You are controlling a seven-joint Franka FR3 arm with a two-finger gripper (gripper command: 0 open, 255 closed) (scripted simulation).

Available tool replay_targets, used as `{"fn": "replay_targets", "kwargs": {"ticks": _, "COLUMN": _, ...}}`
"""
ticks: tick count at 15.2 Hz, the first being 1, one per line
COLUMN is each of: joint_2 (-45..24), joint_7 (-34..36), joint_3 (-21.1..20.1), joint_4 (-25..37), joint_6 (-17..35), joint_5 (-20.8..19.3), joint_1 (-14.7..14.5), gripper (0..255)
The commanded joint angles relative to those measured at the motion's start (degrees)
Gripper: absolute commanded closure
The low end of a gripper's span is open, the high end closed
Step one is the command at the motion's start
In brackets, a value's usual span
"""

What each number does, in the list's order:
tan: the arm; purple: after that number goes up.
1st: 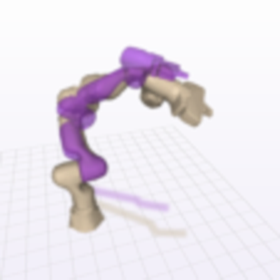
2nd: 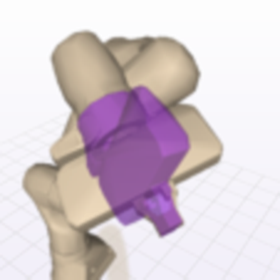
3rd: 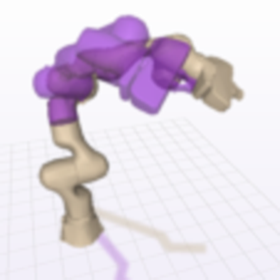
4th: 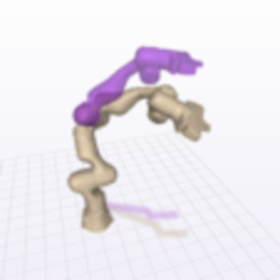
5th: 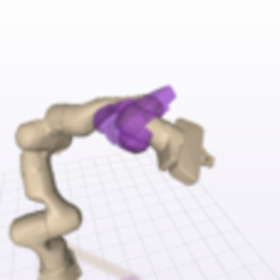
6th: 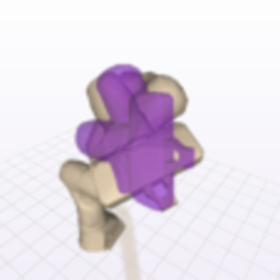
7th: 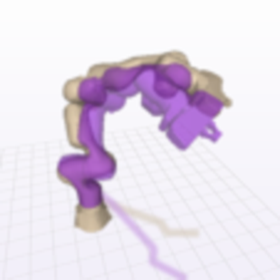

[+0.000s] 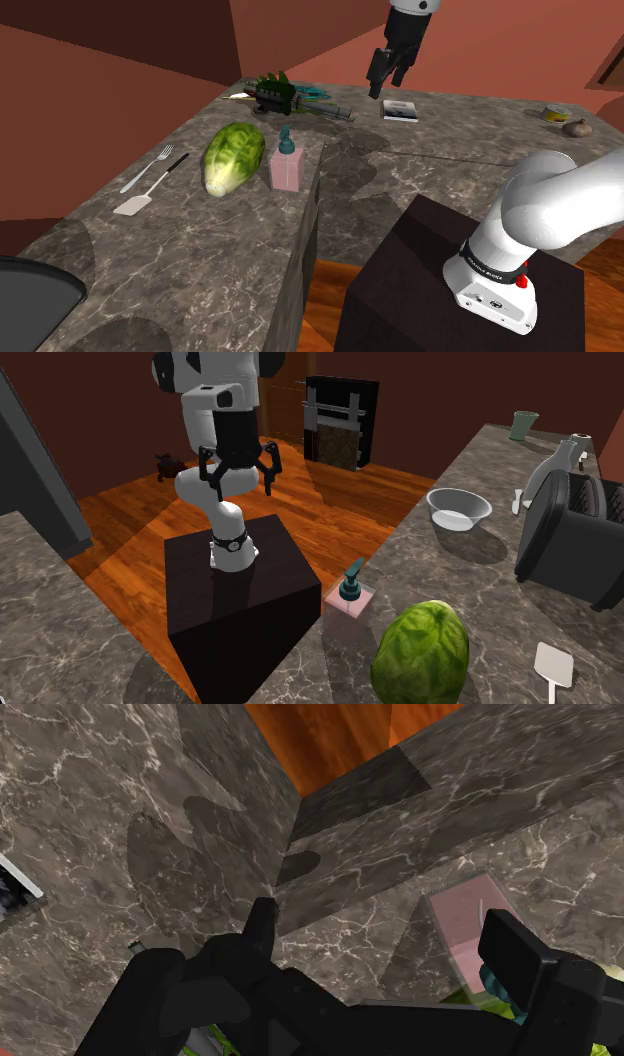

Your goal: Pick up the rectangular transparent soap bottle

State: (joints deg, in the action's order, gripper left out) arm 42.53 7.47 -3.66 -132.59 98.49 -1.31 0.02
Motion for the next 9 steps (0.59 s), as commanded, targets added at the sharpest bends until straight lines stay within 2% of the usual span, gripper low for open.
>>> {"fn": "replay_targets", "kwargs": {"ticks": 1, "joint_2": 0.00, "joint_7": 0.00, "joint_3": 0.00, "joint_4": 0.00, "joint_6": 0.00, "joint_5": 0.00, "joint_1": 0.00, "gripper": 0}}
{"fn": "replay_targets", "kwargs": {"ticks": 9, "joint_2": -19.48, "joint_7": 7.51, "joint_3": -4.17, "joint_4": 11.61, "joint_6": 1.71, "joint_5": 4.25, "joint_1": -0.65, "gripper": 0}}
